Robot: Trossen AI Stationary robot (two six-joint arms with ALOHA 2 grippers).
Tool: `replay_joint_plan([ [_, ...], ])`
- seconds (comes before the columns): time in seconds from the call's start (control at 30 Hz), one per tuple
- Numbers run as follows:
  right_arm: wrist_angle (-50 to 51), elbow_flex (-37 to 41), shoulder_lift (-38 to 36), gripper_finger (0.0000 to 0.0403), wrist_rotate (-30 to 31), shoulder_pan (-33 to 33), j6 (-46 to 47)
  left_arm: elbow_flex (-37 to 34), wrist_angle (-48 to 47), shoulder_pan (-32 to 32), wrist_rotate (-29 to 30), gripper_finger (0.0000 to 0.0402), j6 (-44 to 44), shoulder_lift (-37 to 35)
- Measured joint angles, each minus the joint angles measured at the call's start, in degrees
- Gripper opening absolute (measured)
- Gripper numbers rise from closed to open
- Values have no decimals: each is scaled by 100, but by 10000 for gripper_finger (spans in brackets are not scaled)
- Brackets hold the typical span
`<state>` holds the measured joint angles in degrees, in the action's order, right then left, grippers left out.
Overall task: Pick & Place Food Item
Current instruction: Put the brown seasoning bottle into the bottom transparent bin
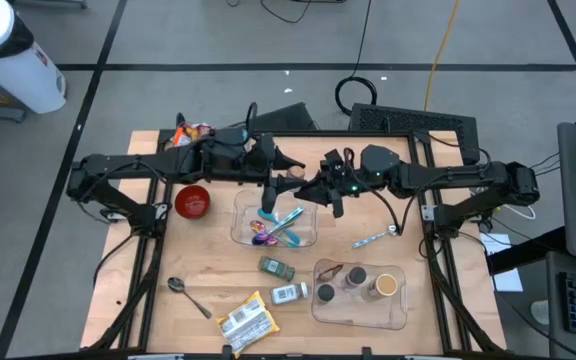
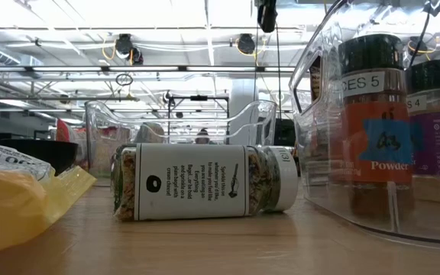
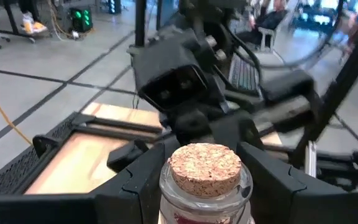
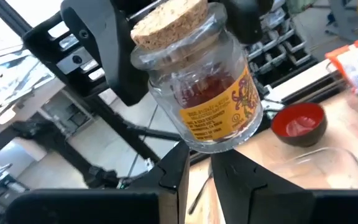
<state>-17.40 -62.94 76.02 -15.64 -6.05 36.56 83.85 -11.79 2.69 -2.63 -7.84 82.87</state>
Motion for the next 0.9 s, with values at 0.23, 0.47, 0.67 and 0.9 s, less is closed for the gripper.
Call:
replay_joint_plan([
  [0.23,-79,-9,-43,64,-496,-141,350,4,-797,-19,176,179,189,-241],
  [0.47,-219,-11,-45,93,-687,-308,939,481,-2170,-114,522,179,649,-156],
  [0.67,-206,-11,-45,155,-615,-386,1406,1203,-3176,-220,1076,179,1045,76],
  [0.9,-170,-7,161,222,-362,-381,1849,1876,-3936,-250,1454,179,1444,486],
])
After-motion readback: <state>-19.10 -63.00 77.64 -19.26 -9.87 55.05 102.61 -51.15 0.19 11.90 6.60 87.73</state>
